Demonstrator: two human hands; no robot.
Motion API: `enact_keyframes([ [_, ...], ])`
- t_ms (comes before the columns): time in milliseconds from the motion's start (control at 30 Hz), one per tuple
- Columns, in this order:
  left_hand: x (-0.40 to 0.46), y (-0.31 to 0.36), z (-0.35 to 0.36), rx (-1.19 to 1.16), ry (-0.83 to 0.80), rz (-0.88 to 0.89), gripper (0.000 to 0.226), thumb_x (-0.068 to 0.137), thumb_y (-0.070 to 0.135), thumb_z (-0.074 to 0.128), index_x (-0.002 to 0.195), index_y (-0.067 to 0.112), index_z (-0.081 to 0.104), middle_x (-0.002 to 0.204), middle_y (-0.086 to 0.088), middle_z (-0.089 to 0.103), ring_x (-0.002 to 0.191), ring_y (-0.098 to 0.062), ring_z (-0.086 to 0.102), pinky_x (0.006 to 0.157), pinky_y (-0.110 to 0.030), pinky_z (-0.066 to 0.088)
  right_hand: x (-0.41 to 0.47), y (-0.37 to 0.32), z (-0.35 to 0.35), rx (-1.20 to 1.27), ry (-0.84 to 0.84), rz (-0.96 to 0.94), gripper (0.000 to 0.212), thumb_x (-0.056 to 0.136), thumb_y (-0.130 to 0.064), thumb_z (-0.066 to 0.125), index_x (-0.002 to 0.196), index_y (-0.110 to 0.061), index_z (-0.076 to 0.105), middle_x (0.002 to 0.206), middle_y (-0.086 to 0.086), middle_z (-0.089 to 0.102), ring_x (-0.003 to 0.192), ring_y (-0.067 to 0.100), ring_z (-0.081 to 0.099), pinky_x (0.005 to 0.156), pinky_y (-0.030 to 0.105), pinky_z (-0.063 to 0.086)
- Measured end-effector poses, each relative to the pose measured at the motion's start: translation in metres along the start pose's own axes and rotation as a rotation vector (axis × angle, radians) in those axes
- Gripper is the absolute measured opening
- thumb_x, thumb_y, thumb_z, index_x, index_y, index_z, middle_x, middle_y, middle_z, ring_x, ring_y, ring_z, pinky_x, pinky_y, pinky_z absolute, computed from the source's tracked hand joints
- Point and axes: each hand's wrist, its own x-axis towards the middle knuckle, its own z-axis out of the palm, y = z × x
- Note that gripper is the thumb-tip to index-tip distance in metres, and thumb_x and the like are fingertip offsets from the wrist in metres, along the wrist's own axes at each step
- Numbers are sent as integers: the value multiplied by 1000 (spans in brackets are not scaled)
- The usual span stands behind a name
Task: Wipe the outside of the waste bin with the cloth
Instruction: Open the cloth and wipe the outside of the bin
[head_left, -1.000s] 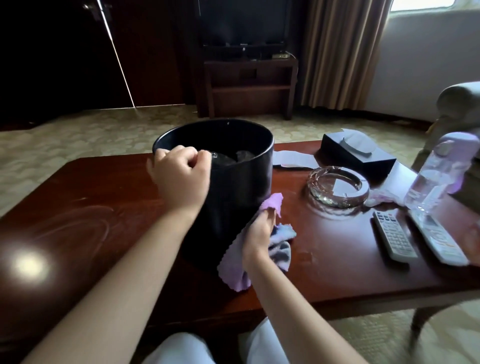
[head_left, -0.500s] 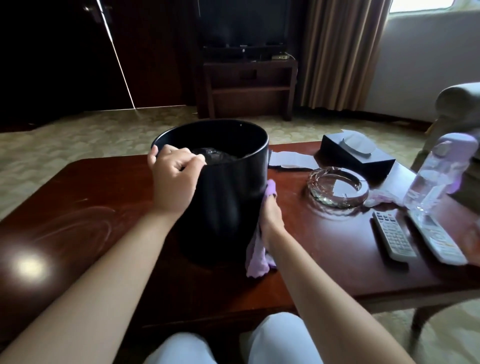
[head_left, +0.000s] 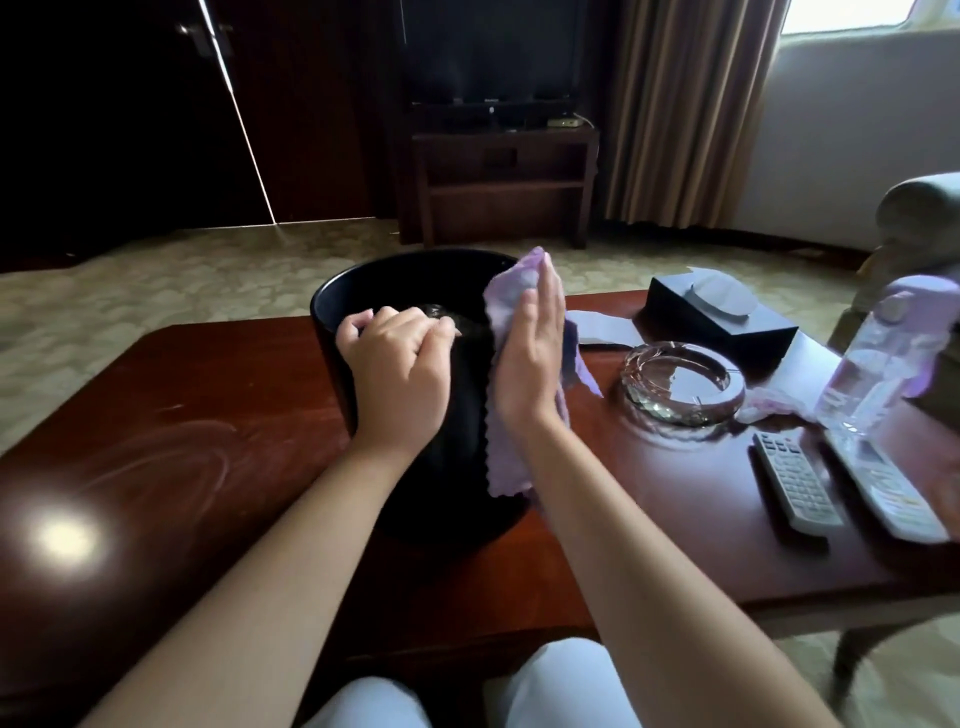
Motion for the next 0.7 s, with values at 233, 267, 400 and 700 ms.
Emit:
enact_keyframes([
  [233, 16, -20, -15, 42, -51, -65, 41, 80, 35, 33, 49, 13, 50, 51, 4, 51, 68, -13, 53, 104, -41, 20, -67, 60, -12, 19, 234, 999, 62, 81, -73, 33, 115, -26, 57, 126, -2, 54, 120, 24, 48, 100, 37, 37],
  [267, 12, -14, -10, 188, -34, -17, 43, 84, 33, 33, 50, 12, 49, 53, 1, 52, 71, -22, 55, 106, -47, 18, -81, 58, -9, -74, 198, 989, 82, 69, -84, 27, 120, -27, 54, 133, -2, 51, 124, 22, 44, 105, 38, 33],
  [400, -5, 21, 18, 307, -29, 46, 47, 90, 33, 30, 60, 11, 59, 64, -4, 62, 77, -30, 56, 106, -61, 10, -93, 49, 9, -201, -60, 483, 92, 69, -59, 14, 130, 5, 41, 130, 19, 45, 121, 33, 42, 105, 42, 34],
  [700, 2, 2, 2, 31, -28, -44, 34, 83, 24, 35, 62, 24, 62, 69, 13, 62, 76, -4, 45, 94, -26, 13, -7, 59, -22, 59, -122, 662, 28, 93, -49, 34, 105, -27, 46, 109, -1, 52, 101, 15, 49, 89, 31, 39],
])
